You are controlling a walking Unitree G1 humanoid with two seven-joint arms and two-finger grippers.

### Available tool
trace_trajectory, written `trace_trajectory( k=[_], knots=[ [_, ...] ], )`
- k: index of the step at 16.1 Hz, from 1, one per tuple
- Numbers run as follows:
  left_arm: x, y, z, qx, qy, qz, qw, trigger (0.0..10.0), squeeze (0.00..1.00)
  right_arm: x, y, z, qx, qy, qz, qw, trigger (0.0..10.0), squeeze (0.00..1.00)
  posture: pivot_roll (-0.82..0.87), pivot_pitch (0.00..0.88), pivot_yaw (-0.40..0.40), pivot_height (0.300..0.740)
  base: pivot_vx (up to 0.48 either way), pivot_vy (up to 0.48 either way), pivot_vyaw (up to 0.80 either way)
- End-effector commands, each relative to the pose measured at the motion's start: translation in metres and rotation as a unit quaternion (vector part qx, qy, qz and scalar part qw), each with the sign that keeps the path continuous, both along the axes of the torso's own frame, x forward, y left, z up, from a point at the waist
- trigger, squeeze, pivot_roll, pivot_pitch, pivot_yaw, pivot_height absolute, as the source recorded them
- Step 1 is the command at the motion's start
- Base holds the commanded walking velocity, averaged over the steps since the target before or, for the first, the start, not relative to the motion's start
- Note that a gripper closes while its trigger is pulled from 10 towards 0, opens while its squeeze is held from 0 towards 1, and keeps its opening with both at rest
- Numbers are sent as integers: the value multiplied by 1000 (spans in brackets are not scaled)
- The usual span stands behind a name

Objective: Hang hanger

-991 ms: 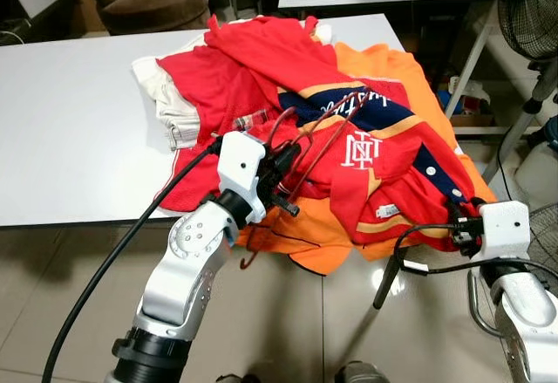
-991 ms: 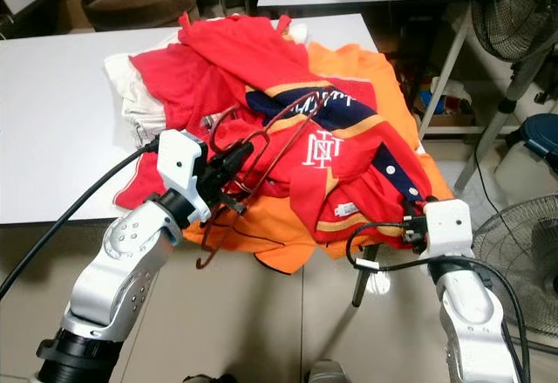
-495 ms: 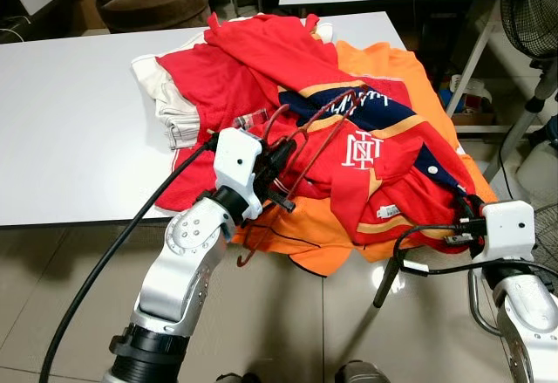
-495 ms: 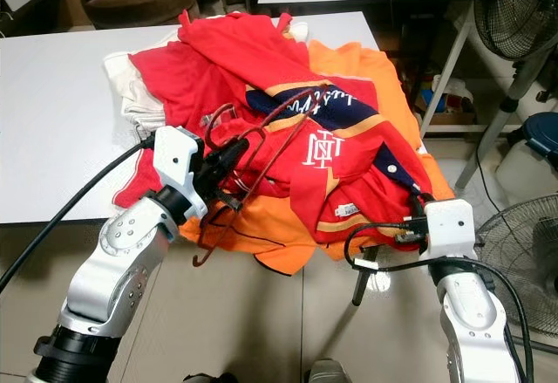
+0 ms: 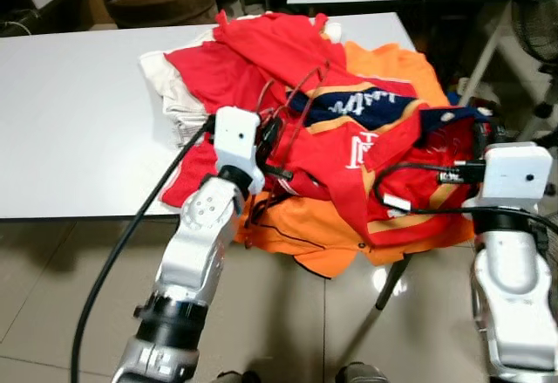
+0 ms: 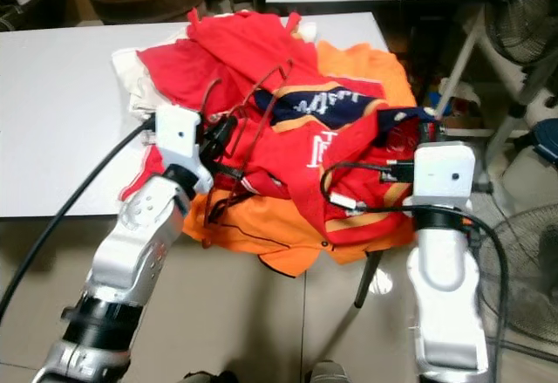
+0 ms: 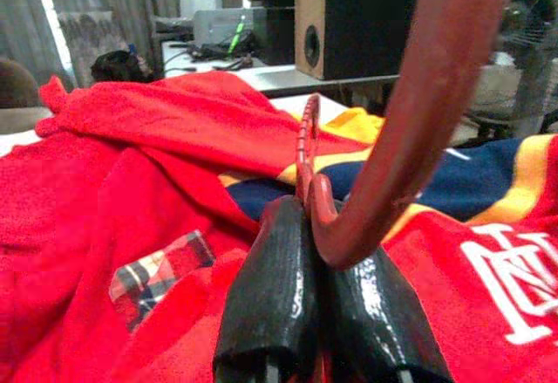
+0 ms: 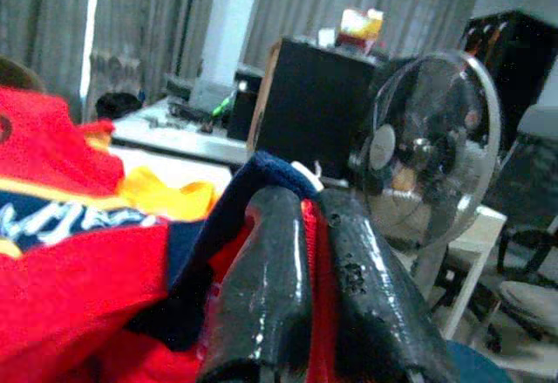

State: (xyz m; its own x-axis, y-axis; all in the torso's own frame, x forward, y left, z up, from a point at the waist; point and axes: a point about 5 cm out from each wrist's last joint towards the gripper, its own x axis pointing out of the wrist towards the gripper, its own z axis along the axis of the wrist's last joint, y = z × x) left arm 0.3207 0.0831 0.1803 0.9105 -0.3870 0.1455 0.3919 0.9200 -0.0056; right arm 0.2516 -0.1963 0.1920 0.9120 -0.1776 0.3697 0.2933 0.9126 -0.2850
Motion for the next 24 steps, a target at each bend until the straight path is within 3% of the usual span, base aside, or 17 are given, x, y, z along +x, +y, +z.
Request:
trace_trajectory(
  k=[1, 8, 16, 24],
  knots=[
    [7, 8, 9, -5, -15, 19, 1000, 10000, 0, -3, 6, 6, -5, -15, -18, 1000, 0, 8, -230, 68, 116, 740, 0, 0, 0],
    [9, 16, 15, 4, -39, 52, 998, 10000, 0, 5, -7, -15, 33, 42, -26, 998, 0, 8, -199, 88, 73, 740, 0, 0, 0],
    [3, 28, 16, 7, -50, 73, 996, 10000, 0, 10, 1, -18, 37, 46, 7, 998, 0, 12, -134, 102, 49, 740, -448, 0, 0],
    [2, 21, 21, -4, -56, 65, 996, 10000, 0, 10, -1, -26, 36, 60, 21, 997, 0, 27, -181, 86, 45, 740, -426, 0, 0]
  ],
)
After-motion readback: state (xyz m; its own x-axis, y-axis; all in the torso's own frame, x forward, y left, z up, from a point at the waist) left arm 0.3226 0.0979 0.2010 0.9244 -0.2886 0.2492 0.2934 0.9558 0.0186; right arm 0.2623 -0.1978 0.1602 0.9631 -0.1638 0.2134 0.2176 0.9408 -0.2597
